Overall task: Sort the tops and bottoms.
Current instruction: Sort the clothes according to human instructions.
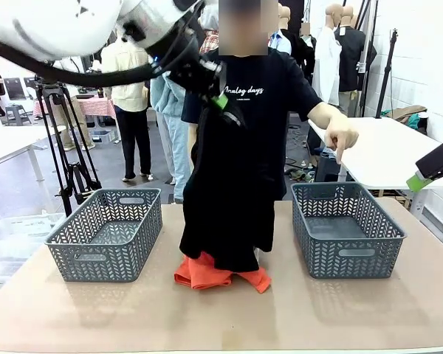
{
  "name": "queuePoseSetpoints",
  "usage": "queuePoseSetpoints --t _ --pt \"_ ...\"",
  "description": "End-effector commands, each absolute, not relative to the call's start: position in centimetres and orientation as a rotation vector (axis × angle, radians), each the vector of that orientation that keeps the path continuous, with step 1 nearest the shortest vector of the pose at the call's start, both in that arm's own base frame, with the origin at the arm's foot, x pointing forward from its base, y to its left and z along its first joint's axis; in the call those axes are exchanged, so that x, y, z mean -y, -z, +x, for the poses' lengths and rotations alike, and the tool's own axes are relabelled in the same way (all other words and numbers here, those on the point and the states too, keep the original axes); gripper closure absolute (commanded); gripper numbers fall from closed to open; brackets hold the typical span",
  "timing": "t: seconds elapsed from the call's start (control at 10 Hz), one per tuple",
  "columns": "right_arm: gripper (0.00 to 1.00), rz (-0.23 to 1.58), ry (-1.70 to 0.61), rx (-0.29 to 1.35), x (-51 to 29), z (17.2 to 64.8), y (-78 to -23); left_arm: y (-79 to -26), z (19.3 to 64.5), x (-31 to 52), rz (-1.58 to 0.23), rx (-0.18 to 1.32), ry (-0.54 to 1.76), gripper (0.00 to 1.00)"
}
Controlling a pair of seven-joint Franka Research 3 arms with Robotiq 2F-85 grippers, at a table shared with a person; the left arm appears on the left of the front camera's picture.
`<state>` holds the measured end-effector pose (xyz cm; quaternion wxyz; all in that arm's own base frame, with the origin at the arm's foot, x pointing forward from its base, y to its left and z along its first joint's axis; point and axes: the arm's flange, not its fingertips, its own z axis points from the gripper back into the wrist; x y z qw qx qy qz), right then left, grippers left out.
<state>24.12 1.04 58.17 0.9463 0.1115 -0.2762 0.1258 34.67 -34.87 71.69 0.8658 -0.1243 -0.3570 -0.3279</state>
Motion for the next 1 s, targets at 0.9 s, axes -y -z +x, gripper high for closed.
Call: queuePoseSetpoints --t 0.9 --pt "0.00 0.221 -0.262 0.553 -1.1 24.1 -58.0 -77.6 42.4 41.7 -0.312 0.911 0.853 1.00"
